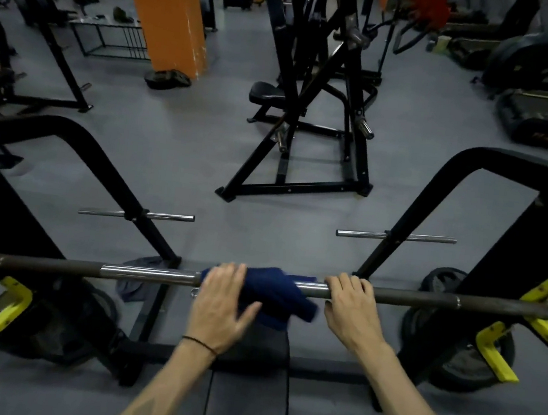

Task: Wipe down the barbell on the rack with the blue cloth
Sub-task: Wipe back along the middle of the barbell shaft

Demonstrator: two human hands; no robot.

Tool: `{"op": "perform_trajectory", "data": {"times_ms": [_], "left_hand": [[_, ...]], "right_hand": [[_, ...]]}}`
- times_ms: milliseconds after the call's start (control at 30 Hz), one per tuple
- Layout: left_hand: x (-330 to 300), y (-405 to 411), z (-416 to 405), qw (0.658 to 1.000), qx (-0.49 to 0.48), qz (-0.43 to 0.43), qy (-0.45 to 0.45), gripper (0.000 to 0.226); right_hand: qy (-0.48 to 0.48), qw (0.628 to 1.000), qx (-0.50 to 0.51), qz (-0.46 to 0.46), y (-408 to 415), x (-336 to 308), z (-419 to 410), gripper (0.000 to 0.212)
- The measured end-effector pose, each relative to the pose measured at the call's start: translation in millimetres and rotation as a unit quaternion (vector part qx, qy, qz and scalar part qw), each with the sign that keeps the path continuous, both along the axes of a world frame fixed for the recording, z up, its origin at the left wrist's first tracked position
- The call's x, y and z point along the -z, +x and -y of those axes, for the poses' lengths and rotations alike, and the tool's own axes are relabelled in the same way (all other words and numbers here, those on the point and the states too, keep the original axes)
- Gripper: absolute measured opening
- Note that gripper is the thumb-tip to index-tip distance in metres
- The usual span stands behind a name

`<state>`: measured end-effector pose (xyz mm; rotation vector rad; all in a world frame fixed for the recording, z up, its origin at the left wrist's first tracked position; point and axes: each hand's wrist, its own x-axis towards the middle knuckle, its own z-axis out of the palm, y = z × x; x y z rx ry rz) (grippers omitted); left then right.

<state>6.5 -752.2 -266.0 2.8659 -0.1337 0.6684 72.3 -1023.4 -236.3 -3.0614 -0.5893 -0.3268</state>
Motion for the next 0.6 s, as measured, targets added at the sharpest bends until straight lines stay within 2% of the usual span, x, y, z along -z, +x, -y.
{"op": "perform_trajectory", "data": {"times_ms": [100, 200, 333, 400, 500, 600], "left_hand": [[-2, -13, -50, 0.998, -0.067, -0.008, 0.0, 0.077], [-3, -9, -21, 0.994, -0.106, -0.012, -0.015, 0.08], [-3, 5, 60, 1.0, 0.02, -0.02, -0.008, 0.076], [-6, 10, 69, 0.998, 0.058, -0.022, 0.004, 0.071], [-7, 6, 21, 0.997, 0.07, -0.022, 0.01, 0.074], [-2, -11, -61, 0.999, 0.01, -0.026, 0.016, 0.074]], "right_hand": [[-0.012, 0.999, 0.029, 0.017, -2, 3, -14, 0.033], [-0.007, 0.998, 0.054, 0.018, -2, 5, -26, 0.032], [-0.019, 0.997, -0.062, 0.032, 2, -1, -61, 0.033], [-0.019, 0.995, -0.098, 0.025, 9, -4, -73, 0.035], [0.014, 0.995, -0.097, 0.008, 18, 1, -72, 0.043], [0.031, 0.993, -0.11, 0.02, 20, 9, -67, 0.032]]}}
